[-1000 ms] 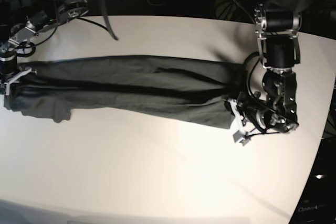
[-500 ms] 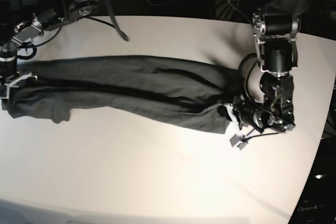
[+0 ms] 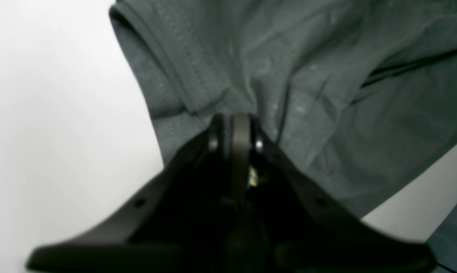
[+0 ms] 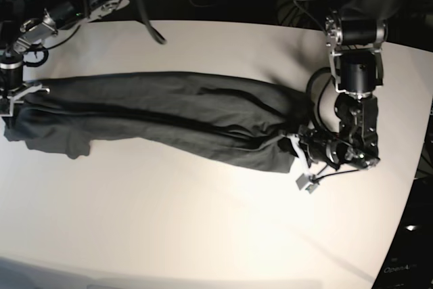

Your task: Fold the T-shirt properly

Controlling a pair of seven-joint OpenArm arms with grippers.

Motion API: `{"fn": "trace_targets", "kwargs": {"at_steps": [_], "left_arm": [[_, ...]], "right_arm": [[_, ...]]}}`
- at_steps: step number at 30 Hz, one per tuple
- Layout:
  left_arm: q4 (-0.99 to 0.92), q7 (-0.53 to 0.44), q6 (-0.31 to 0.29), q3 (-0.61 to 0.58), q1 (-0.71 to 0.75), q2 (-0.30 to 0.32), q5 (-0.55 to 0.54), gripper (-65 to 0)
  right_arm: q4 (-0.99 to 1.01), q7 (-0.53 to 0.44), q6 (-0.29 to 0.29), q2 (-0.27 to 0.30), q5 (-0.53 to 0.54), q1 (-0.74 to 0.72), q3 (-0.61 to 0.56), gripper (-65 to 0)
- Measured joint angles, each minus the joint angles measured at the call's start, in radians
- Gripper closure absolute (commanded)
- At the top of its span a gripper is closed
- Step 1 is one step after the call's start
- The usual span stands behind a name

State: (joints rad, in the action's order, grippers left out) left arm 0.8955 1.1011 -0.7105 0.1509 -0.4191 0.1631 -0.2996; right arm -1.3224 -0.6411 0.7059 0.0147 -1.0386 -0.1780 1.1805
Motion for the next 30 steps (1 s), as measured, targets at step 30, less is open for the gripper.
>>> {"fn": "trace_targets", "kwargs": {"at_steps": [30], "left_arm": [[-0.003, -0.013, -0.001, 0.001, 0.006, -0.006, -0.009, -4.1]], "right_arm": [[0.547, 1.467, -0.008, 0.240, 0.023, -0.842, -0.249, -16.0]]}}
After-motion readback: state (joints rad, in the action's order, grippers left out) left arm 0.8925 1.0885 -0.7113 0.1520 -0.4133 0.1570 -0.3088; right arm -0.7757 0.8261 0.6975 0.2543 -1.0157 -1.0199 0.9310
